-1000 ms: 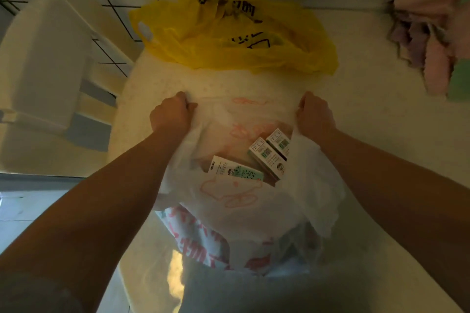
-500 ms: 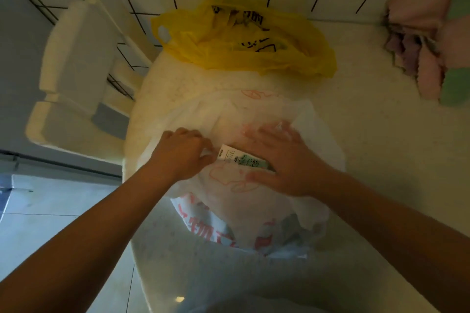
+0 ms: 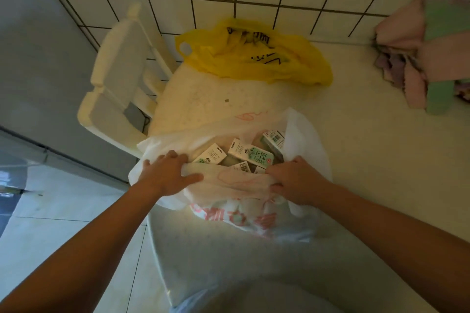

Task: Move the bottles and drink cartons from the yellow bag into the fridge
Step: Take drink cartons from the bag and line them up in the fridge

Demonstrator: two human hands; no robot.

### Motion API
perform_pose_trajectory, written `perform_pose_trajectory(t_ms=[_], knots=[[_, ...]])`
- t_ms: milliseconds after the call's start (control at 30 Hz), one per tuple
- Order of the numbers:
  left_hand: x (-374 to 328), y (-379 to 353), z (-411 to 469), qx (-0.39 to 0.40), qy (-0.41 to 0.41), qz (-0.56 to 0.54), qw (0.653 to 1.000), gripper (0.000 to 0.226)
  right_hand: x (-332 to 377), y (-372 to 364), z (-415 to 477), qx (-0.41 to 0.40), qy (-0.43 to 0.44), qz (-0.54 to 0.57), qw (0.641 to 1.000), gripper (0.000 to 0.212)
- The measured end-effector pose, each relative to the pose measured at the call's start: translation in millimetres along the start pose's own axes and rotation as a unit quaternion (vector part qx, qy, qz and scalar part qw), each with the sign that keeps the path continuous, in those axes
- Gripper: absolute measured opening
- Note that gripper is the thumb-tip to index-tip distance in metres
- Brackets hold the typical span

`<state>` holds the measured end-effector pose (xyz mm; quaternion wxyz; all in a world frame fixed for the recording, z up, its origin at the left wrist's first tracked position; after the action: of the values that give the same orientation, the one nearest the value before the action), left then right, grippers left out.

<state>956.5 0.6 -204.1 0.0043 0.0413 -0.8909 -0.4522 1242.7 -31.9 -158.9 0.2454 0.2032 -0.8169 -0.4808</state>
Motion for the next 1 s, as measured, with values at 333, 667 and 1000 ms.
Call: perform_pose_trajectory(t_ms=[333,667,1000], knots=[[28,-37,-48,-0.176,-0.081,-0.106,0.975,0.018,20,-11,-56,-0.005,0.038,-0.018,0.999,0.032],[39,-61,-61,-0.120,0.081,-0.128,0.981,0.034,61,-52,-80,-0.085,0.041,-0.047,0.994,0.022],[-29,-72,-107,-0.299,-0.157,-0.085,0.937,0.037,51,-73,-95,-0.064,-0.038,0.030,0.997,0.062]])
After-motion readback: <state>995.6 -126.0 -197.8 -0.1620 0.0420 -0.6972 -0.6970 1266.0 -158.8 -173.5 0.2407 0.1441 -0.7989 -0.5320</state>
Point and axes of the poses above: each hand's wrist, its own z-axis towards the middle knuckle, its own y-axis out of the back of the hand, x = y × z, the point moved 5 cm from there along z, towards the middle knuckle, and after that the axes turned 10 degrees about y, right-handed, at the moved point
